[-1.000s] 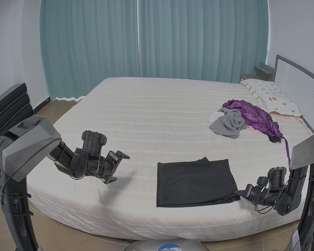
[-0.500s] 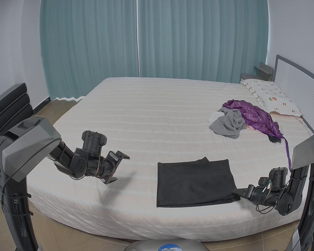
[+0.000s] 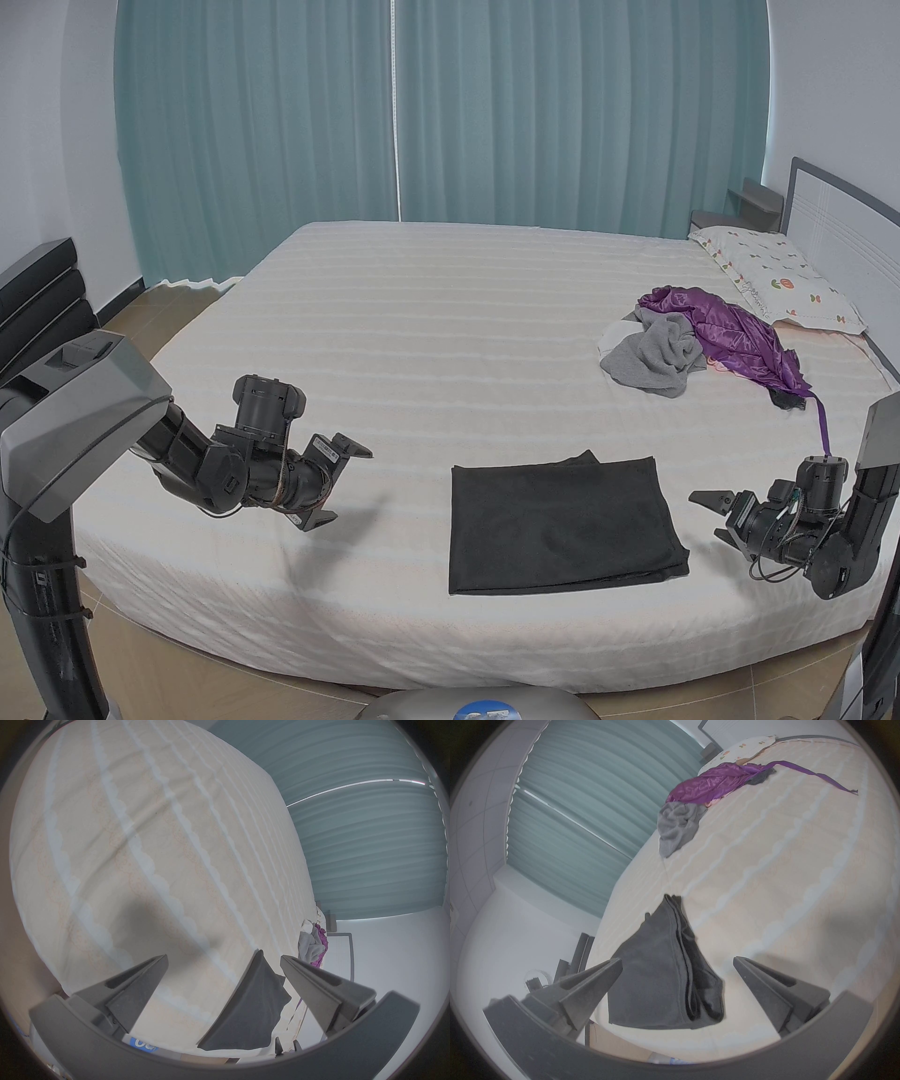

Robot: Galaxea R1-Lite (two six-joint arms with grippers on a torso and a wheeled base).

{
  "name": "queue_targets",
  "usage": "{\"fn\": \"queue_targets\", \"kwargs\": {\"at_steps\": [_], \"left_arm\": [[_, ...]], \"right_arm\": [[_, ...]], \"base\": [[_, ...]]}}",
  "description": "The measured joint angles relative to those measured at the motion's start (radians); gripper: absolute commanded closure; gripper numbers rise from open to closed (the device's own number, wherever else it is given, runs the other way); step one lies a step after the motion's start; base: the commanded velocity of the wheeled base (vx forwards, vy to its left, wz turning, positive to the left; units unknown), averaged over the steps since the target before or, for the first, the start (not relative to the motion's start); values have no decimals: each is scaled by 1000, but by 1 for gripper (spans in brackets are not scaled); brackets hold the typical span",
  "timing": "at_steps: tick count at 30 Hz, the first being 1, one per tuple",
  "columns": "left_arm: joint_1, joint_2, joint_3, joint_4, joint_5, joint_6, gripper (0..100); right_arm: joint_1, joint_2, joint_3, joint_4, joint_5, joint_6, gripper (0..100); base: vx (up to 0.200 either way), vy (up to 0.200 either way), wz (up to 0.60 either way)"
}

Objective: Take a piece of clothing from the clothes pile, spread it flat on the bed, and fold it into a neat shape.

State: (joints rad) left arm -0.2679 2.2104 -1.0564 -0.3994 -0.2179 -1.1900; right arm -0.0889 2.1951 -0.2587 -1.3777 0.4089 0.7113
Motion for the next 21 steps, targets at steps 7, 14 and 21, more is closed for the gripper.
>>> {"fn": "queue_targets", "kwargs": {"at_steps": [7,14,21], "left_arm": [[-11,-13,13,-4,-2,-7,0],[-13,-19,16,-4,-2,-7,0],[-21,-20,19,-2,-2,2,0]], "right_arm": [[-20,-14,-19,0,-1,17,0],[-22,-16,-22,0,-1,17,0],[-22,-11,-23,1,-1,17,0]], "base": [[0,-200,0],[0,-200,0],[0,-114,0]]}}
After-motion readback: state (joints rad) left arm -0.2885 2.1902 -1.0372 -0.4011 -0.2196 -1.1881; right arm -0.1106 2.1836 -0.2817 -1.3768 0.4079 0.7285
